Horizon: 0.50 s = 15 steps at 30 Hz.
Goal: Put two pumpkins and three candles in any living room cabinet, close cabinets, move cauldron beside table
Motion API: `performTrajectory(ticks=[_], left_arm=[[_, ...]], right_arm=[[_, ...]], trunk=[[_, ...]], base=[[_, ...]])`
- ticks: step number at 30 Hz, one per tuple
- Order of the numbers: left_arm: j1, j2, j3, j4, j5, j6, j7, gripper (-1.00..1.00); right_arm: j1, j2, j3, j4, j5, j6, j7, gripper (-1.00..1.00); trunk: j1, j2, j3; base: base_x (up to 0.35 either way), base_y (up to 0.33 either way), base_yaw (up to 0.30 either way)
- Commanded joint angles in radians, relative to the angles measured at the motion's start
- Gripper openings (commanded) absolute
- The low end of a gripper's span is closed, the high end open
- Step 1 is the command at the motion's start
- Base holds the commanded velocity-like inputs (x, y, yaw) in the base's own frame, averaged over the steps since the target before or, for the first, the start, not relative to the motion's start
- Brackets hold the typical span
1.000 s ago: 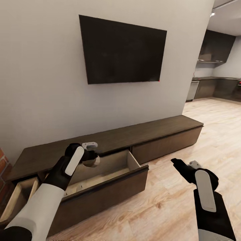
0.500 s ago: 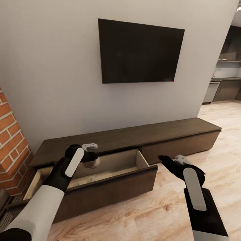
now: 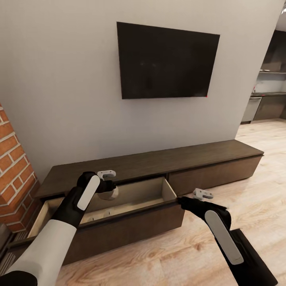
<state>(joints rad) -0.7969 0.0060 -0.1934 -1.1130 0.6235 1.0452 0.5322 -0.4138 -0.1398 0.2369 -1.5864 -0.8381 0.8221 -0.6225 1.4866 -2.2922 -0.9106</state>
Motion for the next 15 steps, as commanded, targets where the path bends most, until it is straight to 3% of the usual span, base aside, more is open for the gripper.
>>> performTrajectory(ticks=[1, 2, 6, 15], left_arm=[[-0.001, 0.001, -0.002, -0.001, 0.009, 0.002, 0.010, -1.00], [-0.001, 0.000, -0.003, -0.001, 0.009, 0.002, 0.011, -1.00], [-0.001, 0.001, -0.001, -0.003, 0.009, 0.002, 0.011, -1.00], [-0.001, 0.001, -0.002, -0.004, 0.009, 0.002, 0.011, -1.00]], right_arm=[[-0.001, -0.002, 0.018, -0.001, -0.007, 0.001, -0.024, 1.00], [-0.001, -0.002, 0.043, -0.001, -0.005, 0.001, -0.042, 1.00], [-0.002, 0.002, 0.076, -0.001, -0.003, 0.006, -0.066, 1.00], [-0.006, -0.001, 0.088, -0.001, -0.003, 0.016, -0.072, 1.00]], trunk=[[0.000, 0.000, -0.001], [0.000, 0.000, -0.001], [0.000, 0.000, -0.001], [0.000, 0.000, -0.001]], base=[[0.040, 0.000, 0.000], [0.025, 0.000, 0.000], [0.013, 0.000, 0.000], [0.002, 0.000, 0.000]])
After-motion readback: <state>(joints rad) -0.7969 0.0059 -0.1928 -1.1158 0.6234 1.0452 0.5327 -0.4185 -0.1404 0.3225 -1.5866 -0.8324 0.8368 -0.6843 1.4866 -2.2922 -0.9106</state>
